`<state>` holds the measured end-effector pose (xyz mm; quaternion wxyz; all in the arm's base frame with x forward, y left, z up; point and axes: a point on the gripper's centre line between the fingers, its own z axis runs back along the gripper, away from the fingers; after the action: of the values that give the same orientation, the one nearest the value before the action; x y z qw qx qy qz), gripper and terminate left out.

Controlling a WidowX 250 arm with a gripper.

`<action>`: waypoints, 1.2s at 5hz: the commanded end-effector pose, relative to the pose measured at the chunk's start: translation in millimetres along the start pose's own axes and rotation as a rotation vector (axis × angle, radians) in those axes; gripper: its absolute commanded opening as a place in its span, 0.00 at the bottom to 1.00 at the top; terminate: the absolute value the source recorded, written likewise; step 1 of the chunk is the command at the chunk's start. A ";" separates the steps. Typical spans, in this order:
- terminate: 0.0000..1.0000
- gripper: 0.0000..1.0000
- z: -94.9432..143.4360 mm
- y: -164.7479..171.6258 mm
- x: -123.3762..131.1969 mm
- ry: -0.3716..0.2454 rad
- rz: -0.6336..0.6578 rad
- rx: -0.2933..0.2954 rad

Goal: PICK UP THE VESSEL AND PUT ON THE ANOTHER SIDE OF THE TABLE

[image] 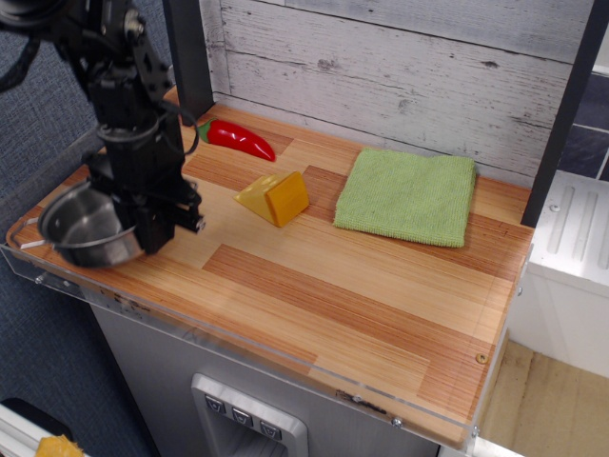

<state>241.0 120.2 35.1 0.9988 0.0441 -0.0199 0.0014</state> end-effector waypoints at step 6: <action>0.00 0.00 37.1 -181.8 23.7 -0.186 -0.426 -0.123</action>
<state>260.5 -64.8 42.2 0.9741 -0.0165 -0.0775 -0.2118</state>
